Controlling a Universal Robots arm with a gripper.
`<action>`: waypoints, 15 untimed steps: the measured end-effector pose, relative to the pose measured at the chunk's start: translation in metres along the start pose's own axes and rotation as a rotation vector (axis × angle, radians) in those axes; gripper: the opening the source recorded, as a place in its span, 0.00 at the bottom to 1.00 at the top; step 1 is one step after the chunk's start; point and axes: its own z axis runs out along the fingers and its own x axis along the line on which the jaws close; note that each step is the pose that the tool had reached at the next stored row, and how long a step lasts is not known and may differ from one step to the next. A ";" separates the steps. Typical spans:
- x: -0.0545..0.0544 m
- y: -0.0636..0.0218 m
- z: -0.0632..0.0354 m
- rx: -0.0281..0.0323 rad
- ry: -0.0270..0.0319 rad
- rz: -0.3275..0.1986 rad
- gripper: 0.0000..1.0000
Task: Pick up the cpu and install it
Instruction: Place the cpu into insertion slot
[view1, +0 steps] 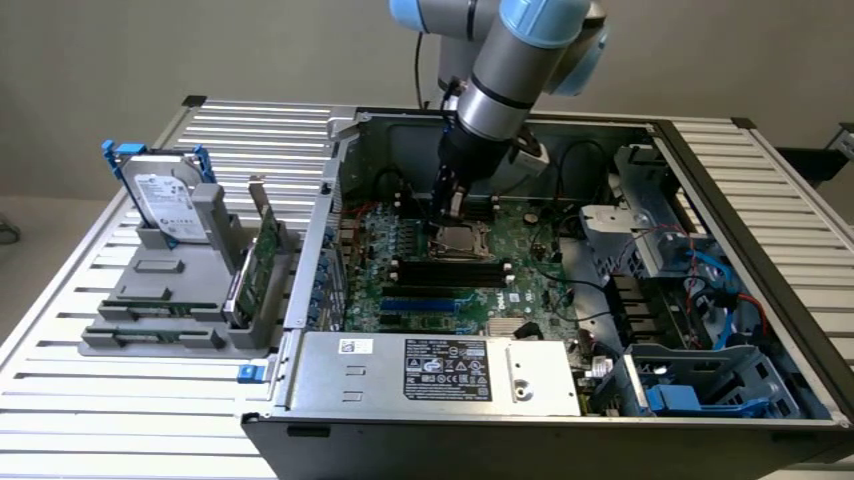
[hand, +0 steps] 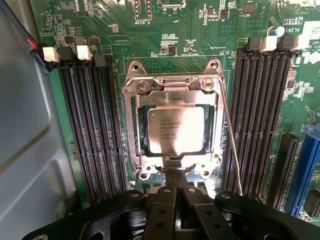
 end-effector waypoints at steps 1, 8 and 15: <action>0.000 -0.0004 -0.0004 -0.0001 0.0000 0.000 0.11; -0.001 -0.0047 -0.0041 0.0000 0.0000 0.000 0.11; -0.003 -0.0161 -0.0085 0.0000 0.0005 0.001 0.11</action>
